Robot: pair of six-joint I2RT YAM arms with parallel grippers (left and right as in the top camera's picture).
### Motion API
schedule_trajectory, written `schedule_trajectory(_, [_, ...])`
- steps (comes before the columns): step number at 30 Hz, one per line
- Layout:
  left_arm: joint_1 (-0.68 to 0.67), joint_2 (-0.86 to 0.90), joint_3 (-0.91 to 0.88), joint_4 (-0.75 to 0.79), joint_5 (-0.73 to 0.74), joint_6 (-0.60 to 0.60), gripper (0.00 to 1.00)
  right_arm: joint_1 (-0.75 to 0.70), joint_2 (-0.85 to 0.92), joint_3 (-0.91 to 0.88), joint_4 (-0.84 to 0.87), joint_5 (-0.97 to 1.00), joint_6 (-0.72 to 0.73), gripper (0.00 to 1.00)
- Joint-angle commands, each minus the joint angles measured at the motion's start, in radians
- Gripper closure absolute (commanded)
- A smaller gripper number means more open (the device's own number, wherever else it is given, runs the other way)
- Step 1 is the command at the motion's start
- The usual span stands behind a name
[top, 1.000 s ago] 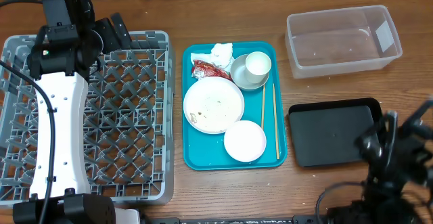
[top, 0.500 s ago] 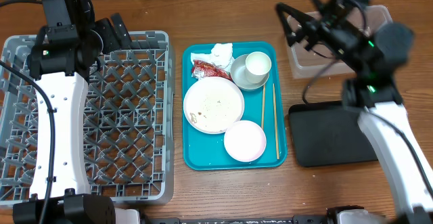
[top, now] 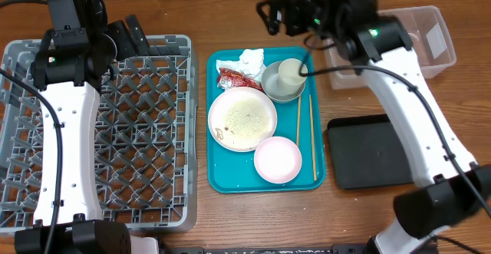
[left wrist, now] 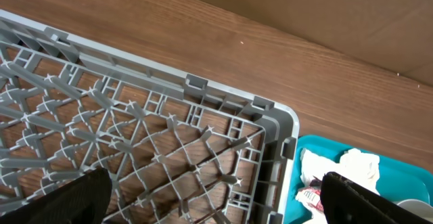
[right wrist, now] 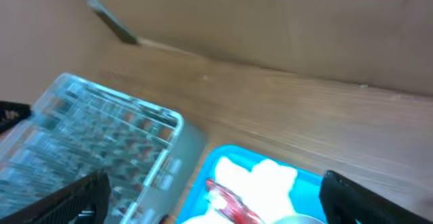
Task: Sort waste into correct bins and load items into the dishwasher
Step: 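Move the right gripper to the tray and grasp the red wrapper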
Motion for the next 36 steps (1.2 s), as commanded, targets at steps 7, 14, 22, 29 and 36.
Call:
schedule_trajectory(7, [-0.002, -0.003, 0.024, 0.002, -0.006, -0.013, 0.0, 0.13, 0.194, 0.244, -0.121, 0.232, -0.126, 0.0])
schedule_trajectory(14, [-0.001, -0.003, 0.024, 0.002, -0.006, -0.013, 0.0, 0.16, 0.325, 0.244, -0.024, 0.176, -0.118, 0.0])
schedule_trajectory(22, [-0.002, -0.003, 0.024, 0.002, -0.006, -0.013, 0.0, 0.163, 0.393, 0.237, -0.087, 0.071, -0.118, 0.1])
schedule_trajectory(29, [-0.002, -0.003, 0.024, 0.002, -0.006, -0.013, 0.0, 0.183, 0.5, 0.237, -0.175, 0.072, -0.203, 0.29])
schedule_trajectory(36, [-0.002, -0.003, 0.024, 0.002, -0.006, -0.013, 0.0, 0.232, 0.561, 0.237, -0.219, 0.086, -0.313, 0.28])
